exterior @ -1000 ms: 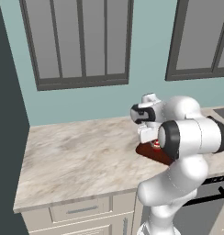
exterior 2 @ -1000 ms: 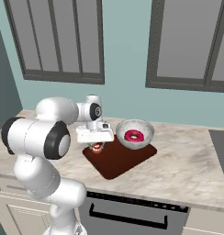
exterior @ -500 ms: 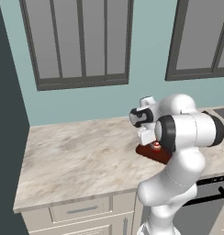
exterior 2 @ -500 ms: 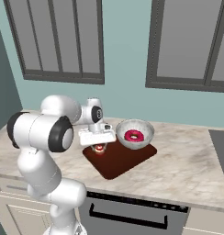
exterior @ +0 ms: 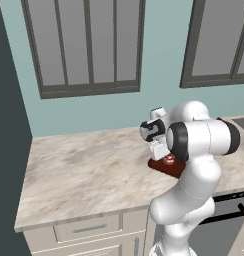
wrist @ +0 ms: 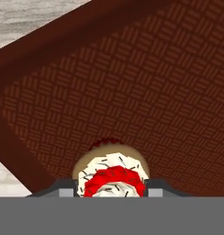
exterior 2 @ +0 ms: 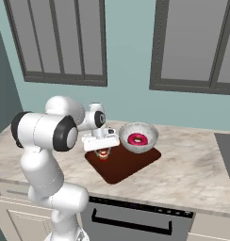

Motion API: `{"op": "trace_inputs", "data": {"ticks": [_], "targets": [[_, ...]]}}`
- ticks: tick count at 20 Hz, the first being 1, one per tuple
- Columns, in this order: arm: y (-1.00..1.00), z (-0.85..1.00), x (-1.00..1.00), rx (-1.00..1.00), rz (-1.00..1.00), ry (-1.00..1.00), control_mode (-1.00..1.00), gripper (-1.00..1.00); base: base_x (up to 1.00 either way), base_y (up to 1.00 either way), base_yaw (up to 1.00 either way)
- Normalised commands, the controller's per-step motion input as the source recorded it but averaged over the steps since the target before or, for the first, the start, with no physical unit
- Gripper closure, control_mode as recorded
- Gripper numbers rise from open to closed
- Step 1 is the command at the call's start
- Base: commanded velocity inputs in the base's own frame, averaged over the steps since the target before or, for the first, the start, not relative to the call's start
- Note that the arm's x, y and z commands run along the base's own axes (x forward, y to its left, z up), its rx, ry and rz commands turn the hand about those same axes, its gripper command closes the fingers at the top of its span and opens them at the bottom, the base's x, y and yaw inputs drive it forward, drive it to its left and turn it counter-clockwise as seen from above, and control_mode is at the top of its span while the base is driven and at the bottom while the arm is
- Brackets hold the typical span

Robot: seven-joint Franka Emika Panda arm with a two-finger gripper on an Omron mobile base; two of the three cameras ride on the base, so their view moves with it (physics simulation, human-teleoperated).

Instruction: Place the bowl with donut and the cupcake onto the tray.

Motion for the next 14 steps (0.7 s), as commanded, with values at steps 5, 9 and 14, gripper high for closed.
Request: {"op": "trace_inputs", "data": {"ticks": [5, 9, 14], "targets": [[0.00, -0.07, 0.00, 0.00, 0.01, 0.00, -1.00, 1.00, 0.00, 0.00, 0.00], [0.00, 0.00, 0.00, 0.00, 0.00, 0.00, -1.00, -1.00, 0.00, 0.00, 0.00], [0.00, 0.00, 0.00, 0.00, 0.00, 0.00, -1.00, -1.00, 0.00, 0.00, 0.00]]}}
